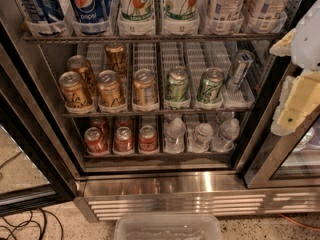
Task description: Pick water bottle from bottom shelf of fridge
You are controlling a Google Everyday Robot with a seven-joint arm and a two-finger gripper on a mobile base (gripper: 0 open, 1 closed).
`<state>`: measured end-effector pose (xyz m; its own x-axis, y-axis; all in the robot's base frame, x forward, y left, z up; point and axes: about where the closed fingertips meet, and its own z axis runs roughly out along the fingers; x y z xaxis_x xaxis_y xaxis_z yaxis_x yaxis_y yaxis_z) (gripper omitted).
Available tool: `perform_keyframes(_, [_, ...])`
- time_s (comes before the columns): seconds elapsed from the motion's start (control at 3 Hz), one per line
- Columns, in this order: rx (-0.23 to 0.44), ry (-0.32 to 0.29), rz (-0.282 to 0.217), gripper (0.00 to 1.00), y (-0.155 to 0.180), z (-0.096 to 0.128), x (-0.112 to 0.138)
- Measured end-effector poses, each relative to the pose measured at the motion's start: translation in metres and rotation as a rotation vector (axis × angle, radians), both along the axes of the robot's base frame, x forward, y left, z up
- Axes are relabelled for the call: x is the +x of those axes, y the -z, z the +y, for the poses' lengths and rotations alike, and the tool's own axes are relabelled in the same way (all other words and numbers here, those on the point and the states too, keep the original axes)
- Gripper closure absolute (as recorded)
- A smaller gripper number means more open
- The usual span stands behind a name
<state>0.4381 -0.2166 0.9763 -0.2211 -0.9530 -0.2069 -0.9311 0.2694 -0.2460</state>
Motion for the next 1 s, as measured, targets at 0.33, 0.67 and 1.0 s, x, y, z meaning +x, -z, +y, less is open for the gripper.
perform_keyframes(0.33, [0.001,-0.001,-0.002,0.00,0.000,0.000,0.000])
perform_keyframes(0.67, [0.052,-0.064,0.007,0.00,0.027,0.008,-0.015])
perform_keyframes(1.0, [0.164,-0.169,-0.019,0.00,0.070,0.035,-0.045])
